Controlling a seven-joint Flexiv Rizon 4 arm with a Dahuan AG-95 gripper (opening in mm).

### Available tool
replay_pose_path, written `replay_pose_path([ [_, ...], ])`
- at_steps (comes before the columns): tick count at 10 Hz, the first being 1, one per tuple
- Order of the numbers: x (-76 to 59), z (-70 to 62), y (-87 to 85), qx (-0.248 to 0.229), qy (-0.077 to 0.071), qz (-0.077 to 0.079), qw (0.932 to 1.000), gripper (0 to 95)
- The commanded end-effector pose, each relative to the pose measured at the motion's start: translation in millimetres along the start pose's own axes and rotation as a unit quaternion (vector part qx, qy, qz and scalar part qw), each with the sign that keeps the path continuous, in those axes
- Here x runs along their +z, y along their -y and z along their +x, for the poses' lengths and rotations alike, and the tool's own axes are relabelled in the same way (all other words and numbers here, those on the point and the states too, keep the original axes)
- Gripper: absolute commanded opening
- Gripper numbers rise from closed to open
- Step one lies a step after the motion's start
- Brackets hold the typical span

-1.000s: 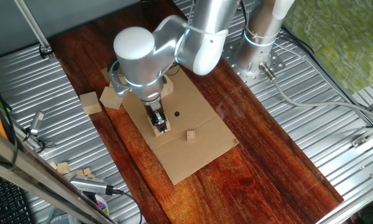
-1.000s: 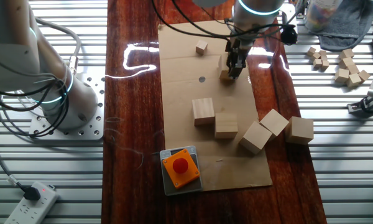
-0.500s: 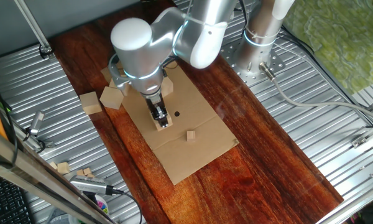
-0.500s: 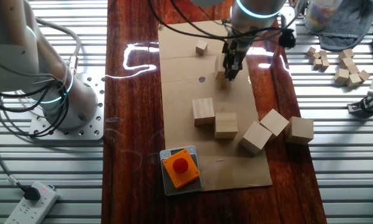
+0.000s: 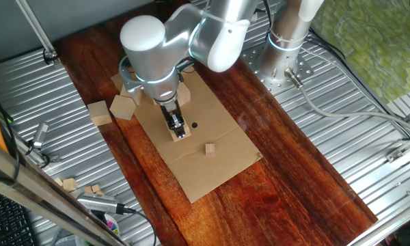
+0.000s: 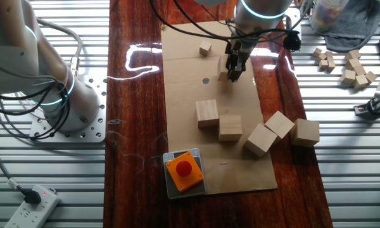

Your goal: Stack the blocks into a pyramid shape

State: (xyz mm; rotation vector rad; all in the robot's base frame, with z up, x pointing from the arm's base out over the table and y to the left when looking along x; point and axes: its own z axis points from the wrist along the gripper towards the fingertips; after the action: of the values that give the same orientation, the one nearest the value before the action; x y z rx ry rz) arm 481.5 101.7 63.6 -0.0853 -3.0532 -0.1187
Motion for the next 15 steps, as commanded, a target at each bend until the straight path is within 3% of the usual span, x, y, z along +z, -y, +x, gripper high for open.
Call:
replay_pose_path([
  [1, -1.1, 1.5, 0.0, -0.005, 0.003, -0.001, 1.0000, 0.0],
  [11, -1.1, 1.5, 0.0, 0.000, -0.002, 0.006, 1.0000, 0.0],
  [15, -1.3, 4.9, 1.0, 0.024, -0.002, 0.001, 0.9997, 0.0],
])
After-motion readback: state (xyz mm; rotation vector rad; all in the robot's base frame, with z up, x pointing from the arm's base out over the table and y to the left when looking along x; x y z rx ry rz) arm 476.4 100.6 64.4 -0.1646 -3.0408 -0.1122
